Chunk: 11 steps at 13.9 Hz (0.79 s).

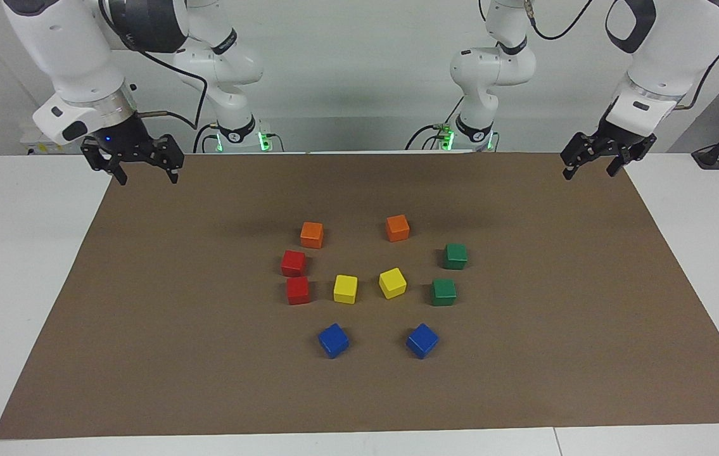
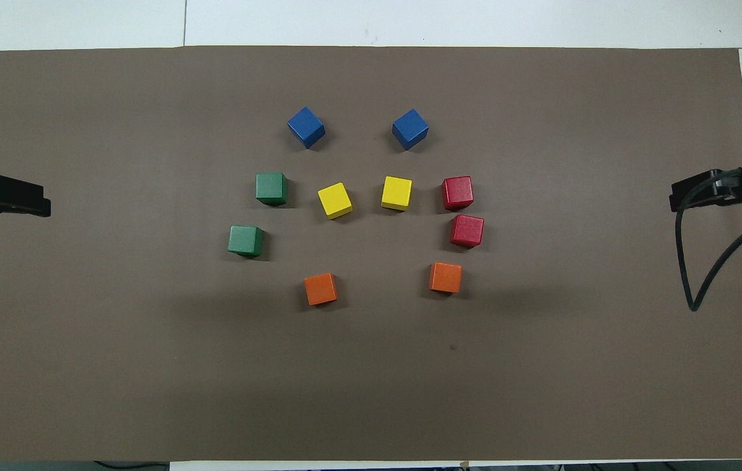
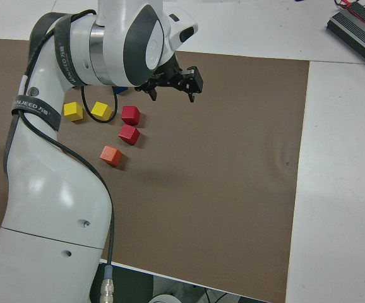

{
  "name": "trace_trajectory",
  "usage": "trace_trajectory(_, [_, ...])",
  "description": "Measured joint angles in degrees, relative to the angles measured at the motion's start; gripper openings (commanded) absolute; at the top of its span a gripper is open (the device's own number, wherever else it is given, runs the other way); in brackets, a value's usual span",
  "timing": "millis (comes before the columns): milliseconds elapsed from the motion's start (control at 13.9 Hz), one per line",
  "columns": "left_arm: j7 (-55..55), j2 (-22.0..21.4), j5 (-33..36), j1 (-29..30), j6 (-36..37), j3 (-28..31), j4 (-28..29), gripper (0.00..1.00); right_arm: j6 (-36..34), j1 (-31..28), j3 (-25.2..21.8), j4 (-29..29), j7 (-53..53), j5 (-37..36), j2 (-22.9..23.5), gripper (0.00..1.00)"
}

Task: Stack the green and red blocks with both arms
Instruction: 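Move the right gripper to the lower red cube while the left gripper advances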

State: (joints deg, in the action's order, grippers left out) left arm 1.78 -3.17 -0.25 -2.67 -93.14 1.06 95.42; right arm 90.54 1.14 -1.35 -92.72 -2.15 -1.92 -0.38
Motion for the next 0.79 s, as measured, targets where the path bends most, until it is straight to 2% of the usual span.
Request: trace_trajectory(792, [-1.71,-0.01,0.00,0.00,0.05,0.09,0.29,1.00,0.00,0.06,0.17,-0.25,0.00,0.01,-0.16,1.00])
